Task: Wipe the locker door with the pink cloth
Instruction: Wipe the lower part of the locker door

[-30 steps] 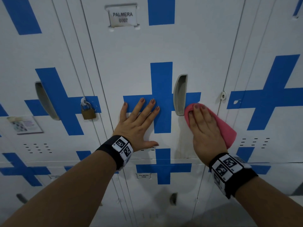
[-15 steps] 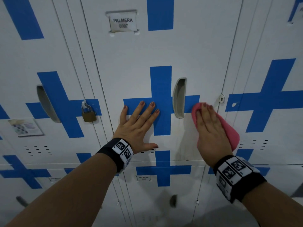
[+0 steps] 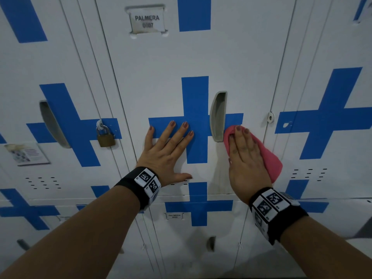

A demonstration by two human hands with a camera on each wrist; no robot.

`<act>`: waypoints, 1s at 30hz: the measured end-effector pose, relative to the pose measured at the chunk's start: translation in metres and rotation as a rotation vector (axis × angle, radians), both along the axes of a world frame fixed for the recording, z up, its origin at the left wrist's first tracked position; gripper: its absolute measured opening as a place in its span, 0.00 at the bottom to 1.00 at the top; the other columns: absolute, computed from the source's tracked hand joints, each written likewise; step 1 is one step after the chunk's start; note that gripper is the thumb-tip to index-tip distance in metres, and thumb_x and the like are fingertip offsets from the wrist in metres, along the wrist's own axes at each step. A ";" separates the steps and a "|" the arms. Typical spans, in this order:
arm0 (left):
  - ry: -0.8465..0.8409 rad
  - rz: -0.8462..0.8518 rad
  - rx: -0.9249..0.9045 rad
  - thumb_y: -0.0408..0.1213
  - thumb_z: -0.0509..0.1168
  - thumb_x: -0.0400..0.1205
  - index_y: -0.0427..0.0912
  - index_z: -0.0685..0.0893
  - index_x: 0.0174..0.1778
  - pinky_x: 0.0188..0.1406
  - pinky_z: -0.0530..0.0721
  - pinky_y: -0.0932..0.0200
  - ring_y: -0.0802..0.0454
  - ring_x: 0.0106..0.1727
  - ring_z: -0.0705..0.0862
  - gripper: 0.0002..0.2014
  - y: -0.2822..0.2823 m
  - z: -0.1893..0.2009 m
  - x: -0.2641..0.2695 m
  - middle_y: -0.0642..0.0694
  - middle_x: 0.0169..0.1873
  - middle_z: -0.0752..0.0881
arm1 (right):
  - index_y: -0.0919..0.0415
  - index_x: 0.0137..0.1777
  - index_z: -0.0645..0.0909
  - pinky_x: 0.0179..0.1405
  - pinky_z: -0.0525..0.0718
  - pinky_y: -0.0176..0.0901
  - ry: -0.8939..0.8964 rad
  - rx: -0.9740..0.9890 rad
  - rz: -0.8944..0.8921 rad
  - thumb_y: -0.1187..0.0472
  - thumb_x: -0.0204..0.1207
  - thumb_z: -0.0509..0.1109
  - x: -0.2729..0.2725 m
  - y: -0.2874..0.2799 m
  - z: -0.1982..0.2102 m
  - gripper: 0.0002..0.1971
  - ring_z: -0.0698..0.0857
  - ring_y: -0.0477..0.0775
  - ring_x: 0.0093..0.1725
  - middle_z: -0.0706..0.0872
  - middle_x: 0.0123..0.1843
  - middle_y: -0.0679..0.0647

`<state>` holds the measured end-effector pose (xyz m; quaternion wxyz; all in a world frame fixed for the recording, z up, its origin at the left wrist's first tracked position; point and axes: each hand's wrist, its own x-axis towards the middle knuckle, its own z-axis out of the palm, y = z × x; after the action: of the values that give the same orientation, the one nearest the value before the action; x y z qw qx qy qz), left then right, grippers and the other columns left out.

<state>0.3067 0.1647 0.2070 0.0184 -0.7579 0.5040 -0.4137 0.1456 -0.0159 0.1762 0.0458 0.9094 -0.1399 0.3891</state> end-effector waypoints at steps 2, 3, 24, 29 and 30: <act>-0.001 0.000 -0.001 0.78 0.60 0.62 0.48 0.38 0.82 0.76 0.33 0.32 0.45 0.82 0.35 0.62 0.000 0.000 0.000 0.49 0.82 0.34 | 0.57 0.81 0.32 0.79 0.35 0.46 0.024 0.003 0.002 0.67 0.71 0.55 0.000 0.003 -0.009 0.44 0.34 0.51 0.82 0.30 0.83 0.50; 0.000 -0.001 -0.002 0.78 0.60 0.62 0.48 0.38 0.82 0.76 0.33 0.32 0.45 0.82 0.35 0.62 0.000 0.000 0.000 0.49 0.82 0.34 | 0.57 0.81 0.32 0.79 0.36 0.46 0.033 0.003 0.000 0.67 0.71 0.55 0.001 0.005 -0.014 0.43 0.34 0.51 0.82 0.29 0.83 0.50; -0.009 0.006 -0.003 0.78 0.59 0.63 0.48 0.37 0.82 0.75 0.31 0.33 0.45 0.82 0.35 0.61 0.000 0.000 0.000 0.49 0.81 0.33 | 0.54 0.81 0.31 0.81 0.39 0.54 0.063 0.037 -0.025 0.61 0.74 0.54 -0.003 0.009 -0.028 0.42 0.32 0.51 0.81 0.30 0.83 0.48; -0.018 0.003 -0.009 0.78 0.60 0.63 0.48 0.37 0.82 0.75 0.31 0.33 0.45 0.82 0.35 0.62 0.000 -0.001 0.000 0.49 0.81 0.33 | 0.53 0.80 0.28 0.77 0.41 0.57 0.073 0.049 -0.022 0.66 0.73 0.67 0.009 0.025 -0.025 0.51 0.30 0.52 0.81 0.27 0.82 0.48; -0.018 0.004 -0.009 0.78 0.60 0.62 0.48 0.37 0.82 0.75 0.31 0.33 0.45 0.82 0.35 0.62 0.000 -0.001 0.000 0.49 0.81 0.33 | 0.54 0.80 0.28 0.76 0.40 0.56 0.073 0.050 -0.032 0.65 0.73 0.67 0.011 0.028 -0.024 0.52 0.29 0.52 0.80 0.26 0.81 0.48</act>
<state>0.3064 0.1644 0.2062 0.0202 -0.7551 0.5007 -0.4227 0.1561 0.0116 0.1517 0.0342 0.9215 -0.1623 0.3512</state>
